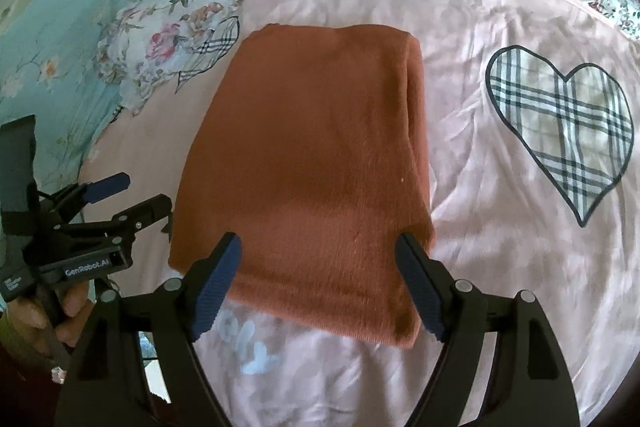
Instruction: Fold small clothes
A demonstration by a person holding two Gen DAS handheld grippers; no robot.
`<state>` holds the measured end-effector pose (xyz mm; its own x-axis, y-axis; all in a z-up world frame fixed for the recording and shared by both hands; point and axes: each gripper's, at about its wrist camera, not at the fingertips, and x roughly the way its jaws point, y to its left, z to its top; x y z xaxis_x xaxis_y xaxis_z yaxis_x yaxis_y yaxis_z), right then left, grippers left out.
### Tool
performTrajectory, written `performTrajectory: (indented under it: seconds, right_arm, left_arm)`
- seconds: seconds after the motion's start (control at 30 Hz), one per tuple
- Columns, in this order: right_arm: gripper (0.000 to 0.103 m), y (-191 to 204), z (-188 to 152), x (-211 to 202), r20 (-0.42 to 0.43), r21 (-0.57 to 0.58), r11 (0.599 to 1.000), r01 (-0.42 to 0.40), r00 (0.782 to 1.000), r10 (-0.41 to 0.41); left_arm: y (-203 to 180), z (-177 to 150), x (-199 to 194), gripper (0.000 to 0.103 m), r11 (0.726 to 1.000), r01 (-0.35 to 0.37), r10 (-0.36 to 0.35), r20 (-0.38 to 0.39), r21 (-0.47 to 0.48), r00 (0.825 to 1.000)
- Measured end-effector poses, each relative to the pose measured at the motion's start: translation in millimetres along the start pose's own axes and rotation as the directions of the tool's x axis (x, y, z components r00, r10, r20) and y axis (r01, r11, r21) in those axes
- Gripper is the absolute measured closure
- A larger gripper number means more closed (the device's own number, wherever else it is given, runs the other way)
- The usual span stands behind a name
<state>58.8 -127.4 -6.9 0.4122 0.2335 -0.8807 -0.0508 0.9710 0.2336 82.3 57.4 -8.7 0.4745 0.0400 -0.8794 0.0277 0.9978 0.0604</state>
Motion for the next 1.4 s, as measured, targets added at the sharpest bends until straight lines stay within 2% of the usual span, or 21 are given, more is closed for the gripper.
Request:
performTrajectory:
  seconds: [0.67, 0.97, 1.4]
  right_arm:
    - [0.023, -3, 27, 16, -0.014, -0.004, 1.0, -0.014, 1.0, 0.014]
    - [0.023, 2, 40, 17, -0.003, -0.016, 1.0, -0.014, 1.0, 0.014]
    - [0.023, 2, 39, 19, -0.009, -0.006, 1.0, -0.018, 1.0, 0.018]
  left_arm:
    - [-5, 16, 17, 0.017, 0.997, -0.08, 0.08, -0.033, 0.004, 0.996]
    - [-1, 23, 17, 0.017, 0.997, -0.072, 0.072, -0.022, -0.005, 0.997]
    - [-3, 23, 13, 0.017, 0.999, -0.031, 0.031, -0.011, -0.033, 0.999]
